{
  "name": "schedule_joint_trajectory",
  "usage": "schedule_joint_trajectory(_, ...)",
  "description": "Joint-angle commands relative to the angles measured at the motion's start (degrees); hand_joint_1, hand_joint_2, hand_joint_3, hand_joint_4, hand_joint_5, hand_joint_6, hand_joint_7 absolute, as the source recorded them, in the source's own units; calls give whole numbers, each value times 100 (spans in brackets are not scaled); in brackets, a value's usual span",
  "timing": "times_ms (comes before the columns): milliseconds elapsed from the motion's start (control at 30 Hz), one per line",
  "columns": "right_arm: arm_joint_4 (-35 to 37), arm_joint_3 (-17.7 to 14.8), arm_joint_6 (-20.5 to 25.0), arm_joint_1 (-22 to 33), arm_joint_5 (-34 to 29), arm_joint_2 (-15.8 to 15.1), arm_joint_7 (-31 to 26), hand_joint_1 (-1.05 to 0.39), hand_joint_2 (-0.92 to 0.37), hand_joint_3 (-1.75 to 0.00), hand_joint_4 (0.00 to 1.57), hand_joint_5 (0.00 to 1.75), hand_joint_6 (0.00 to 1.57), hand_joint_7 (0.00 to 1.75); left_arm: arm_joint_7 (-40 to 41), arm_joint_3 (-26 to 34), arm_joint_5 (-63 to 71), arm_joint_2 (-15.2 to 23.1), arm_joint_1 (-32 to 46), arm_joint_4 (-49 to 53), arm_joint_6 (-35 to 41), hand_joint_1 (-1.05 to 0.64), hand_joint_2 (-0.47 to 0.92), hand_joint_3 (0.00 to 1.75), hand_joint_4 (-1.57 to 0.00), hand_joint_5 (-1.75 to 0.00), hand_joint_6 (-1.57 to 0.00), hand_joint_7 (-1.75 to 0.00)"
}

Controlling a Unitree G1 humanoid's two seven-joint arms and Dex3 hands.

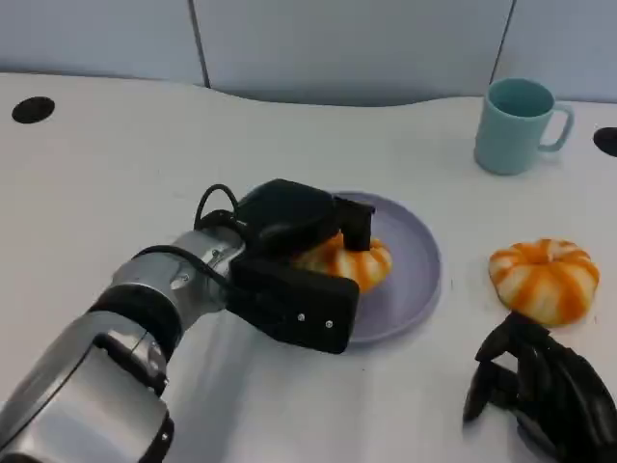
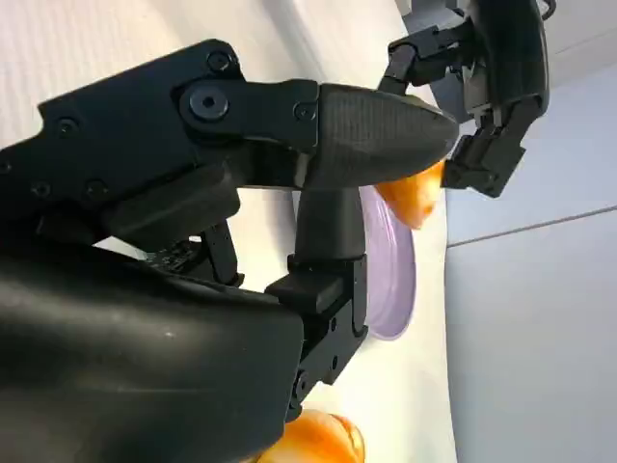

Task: Grasp the bread from the table and place it into the plate.

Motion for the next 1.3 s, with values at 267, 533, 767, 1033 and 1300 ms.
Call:
schedule_joint_trajectory(267, -228, 49, 180, 188, -21, -16, -154, -46, -92, -60, 68, 175, 40, 175, -1067, 35, -175, -43, -210, -10, 443, -64, 92, 24, -21, -71, -42, -16)
schedule_joint_trajectory(533, -155, 30, 128, 148, 35, -9, -66, -47, -92, -58, 69, 175, 41, 175, -952, -95, -35, -31, -225, -74, 607, -91, 92, 37, 0, -27, -19, -3)
schedule_joint_trajectory(767, -193, 26, 158, 161, 21, -34, -63, -47, -92, -60, 69, 175, 41, 175, -719, -138, 2, 19, -209, -94, 649, -96, 92, 43, 0, -4, -9, -1)
schedule_joint_trajectory(1033, -180, 15, 153, 150, -21, -35, -151, -46, -92, -59, 70, 175, 41, 175, -631, 266, -413, 280, -32, -199, 343, -96, 92, 41, -4, -5, -10, -1)
schedule_joint_trajectory(1300, -175, 4, 204, 124, 15, -34, -165, -46, -92, -58, 69, 175, 41, 175, -1217, 1023, -1372, 494, 436, -347, -253, -90, 92, 36, -7, -7, -11, -1)
